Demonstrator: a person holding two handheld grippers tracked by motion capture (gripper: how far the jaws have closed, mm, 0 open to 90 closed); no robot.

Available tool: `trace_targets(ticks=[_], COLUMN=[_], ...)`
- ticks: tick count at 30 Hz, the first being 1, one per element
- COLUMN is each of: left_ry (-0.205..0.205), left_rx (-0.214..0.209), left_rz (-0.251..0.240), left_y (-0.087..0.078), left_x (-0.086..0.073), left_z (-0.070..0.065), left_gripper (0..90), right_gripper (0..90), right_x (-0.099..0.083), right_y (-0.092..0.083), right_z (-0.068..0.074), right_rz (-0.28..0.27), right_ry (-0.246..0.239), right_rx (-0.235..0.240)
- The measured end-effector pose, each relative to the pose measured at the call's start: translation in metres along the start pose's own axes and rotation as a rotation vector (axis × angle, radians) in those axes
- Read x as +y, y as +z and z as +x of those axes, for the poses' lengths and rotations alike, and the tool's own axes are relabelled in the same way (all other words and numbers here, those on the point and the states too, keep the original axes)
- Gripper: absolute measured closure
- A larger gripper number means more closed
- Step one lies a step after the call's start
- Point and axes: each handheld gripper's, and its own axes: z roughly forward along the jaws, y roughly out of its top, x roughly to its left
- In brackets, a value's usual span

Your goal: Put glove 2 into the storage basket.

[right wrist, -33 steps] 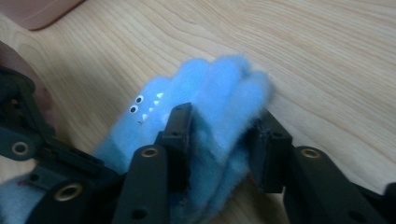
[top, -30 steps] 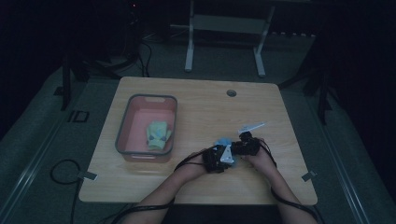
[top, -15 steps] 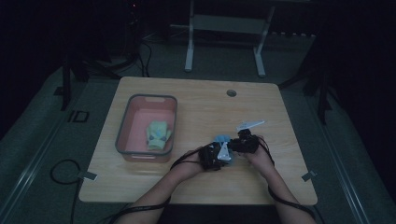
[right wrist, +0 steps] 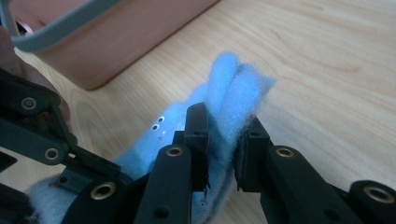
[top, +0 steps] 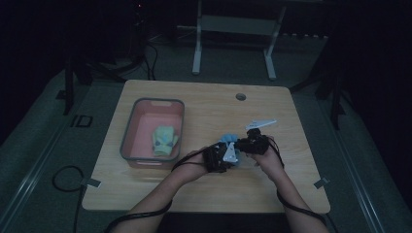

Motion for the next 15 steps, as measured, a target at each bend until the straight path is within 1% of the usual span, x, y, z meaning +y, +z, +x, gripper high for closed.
trace_targets(ticks=[1, 2, 5, 6, 7, 9, 13, 15], left_ry=[0.004, 0.006, 0.006, 0.009, 0.012, 0.019, 0.02, 0.018], left_rx=[0.006, 0.016, 0.016, 0.022, 0.025, 0.031, 0.049, 0.06], left_rz=[0.002, 0.002, 0.002, 0.001, 0.005, 0.01, 0.017, 0.017], left_y=[-0.003, -0.008, -0.008, -0.015, -0.017, -0.021, -0.03, -0.034], left_x=[0.001, 0.003, 0.003, 0.005, 0.006, 0.007, 0.008, 0.007], left_z=[0.001, 0.003, 0.003, 0.006, 0.007, 0.009, 0.013, 0.015], left_gripper=[75.2, 75.2, 75.2, 75.2, 75.3, 75.3, 75.3, 75.4], right_gripper=[77.9, 78.0, 78.0, 78.0, 78.1, 78.2, 78.3, 78.4], right_x=[0.002, 0.007, 0.009, 0.009, 0.015, 0.019, 0.03, 0.036], right_y=[-0.001, -0.003, -0.003, -0.003, -0.004, -0.004, -0.004, -0.002], right_z=[0.001, 0.002, 0.002, 0.002, 0.005, 0.006, 0.01, 0.013], right_rz=[-0.009, -0.017, -0.022, -0.022, -0.025, -0.026, -0.042, -0.039], right_ry=[0.006, 0.006, 0.01, 0.01, 0.001, -0.005, -0.003, -0.011], right_rx=[0.007, 0.002, 0.002, 0.002, -0.005, -0.01, -0.003, -0.005])
